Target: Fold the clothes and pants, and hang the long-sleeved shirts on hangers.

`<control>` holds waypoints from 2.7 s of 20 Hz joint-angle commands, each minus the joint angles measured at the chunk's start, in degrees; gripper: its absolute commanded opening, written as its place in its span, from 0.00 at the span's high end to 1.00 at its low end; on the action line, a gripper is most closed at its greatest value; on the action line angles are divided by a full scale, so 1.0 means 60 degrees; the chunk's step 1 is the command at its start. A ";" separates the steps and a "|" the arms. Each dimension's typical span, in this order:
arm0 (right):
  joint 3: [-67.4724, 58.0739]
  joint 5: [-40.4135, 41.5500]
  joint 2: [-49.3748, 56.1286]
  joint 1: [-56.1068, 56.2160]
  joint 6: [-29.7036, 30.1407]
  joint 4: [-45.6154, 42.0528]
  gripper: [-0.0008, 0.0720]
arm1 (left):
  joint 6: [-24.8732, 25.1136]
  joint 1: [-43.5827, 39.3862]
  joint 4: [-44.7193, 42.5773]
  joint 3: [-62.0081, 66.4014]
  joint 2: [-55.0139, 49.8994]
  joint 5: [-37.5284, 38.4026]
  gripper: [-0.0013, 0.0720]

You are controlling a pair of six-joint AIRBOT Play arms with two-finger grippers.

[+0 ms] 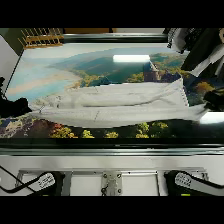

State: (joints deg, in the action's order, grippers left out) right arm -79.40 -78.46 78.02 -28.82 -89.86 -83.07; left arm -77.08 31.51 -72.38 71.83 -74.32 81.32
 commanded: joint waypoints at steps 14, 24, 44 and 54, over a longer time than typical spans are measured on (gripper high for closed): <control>-0.6207 0.1654 0.5836 0.2160 -0.2175 0.0164 0.95 | -0.2295 -0.0750 0.0069 0.6109 -0.6054 0.0736 0.94; -0.6186 0.4492 0.6477 0.2157 -0.2167 0.2794 0.03 | -0.2747 -0.0750 0.1843 0.6885 -0.6972 -0.0903 0.06; 0.3140 0.4575 0.1687 0.0029 -0.2379 0.3832 0.06 | -0.2364 -0.0568 0.2350 -0.2473 -0.1974 -0.4867 0.05; 0.3228 0.7883 0.2310 0.2353 -0.2240 0.4466 0.07 | -0.2364 -0.1585 0.2339 -0.2517 -0.2222 -0.6313 0.05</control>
State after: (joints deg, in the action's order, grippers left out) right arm -60.36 -37.12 91.05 -17.91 -103.22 -56.93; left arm -91.24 23.05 -58.54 56.93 -86.78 45.91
